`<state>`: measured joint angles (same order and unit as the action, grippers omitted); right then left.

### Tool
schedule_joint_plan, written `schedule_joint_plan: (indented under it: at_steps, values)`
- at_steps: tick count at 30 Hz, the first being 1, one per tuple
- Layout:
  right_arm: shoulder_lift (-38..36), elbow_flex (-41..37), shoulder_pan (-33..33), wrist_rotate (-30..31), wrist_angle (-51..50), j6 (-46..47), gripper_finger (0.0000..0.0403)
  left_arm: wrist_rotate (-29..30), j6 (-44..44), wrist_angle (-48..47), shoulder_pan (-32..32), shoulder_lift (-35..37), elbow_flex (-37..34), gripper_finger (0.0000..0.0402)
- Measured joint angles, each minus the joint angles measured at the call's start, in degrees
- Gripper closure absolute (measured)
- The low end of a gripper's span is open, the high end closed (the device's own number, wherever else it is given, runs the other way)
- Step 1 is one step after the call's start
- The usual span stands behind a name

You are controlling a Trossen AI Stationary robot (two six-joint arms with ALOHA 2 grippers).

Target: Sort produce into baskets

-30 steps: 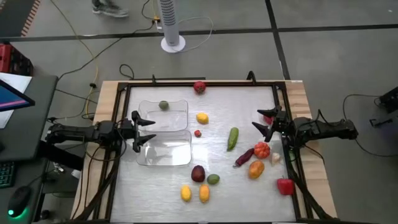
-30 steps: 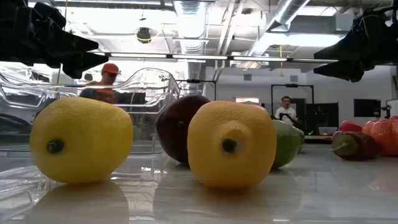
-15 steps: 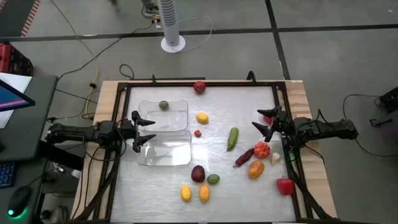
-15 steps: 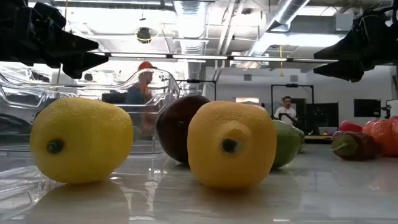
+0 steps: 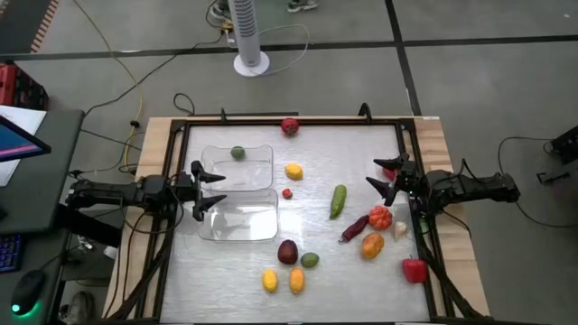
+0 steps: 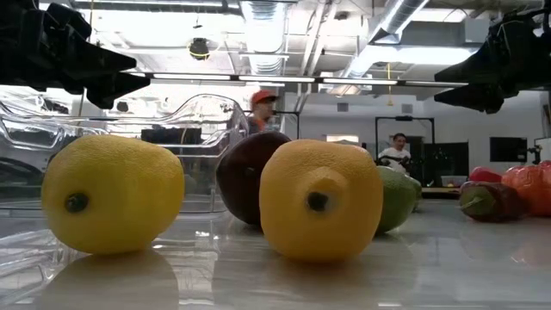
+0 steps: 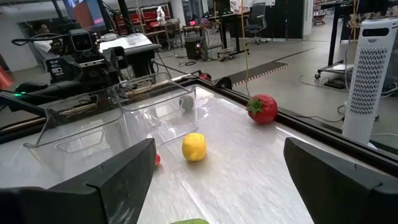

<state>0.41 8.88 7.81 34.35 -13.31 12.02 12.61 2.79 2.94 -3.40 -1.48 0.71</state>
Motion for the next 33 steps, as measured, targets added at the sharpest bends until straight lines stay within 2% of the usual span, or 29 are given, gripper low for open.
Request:
schedule_joint_plan:
  at_steps: [26,33]
  values:
    - [0.0,0.0,0.0,0.0,0.0,0.0,0.0024,0.0,0.0,0.0,0.0,0.0,0.0,0.0125]
    - [0.0,0.0,0.0,0.0,0.0,0.0,0.0024,0.0,4.2,0.0,0.0,0.0,0.0,0.0125]
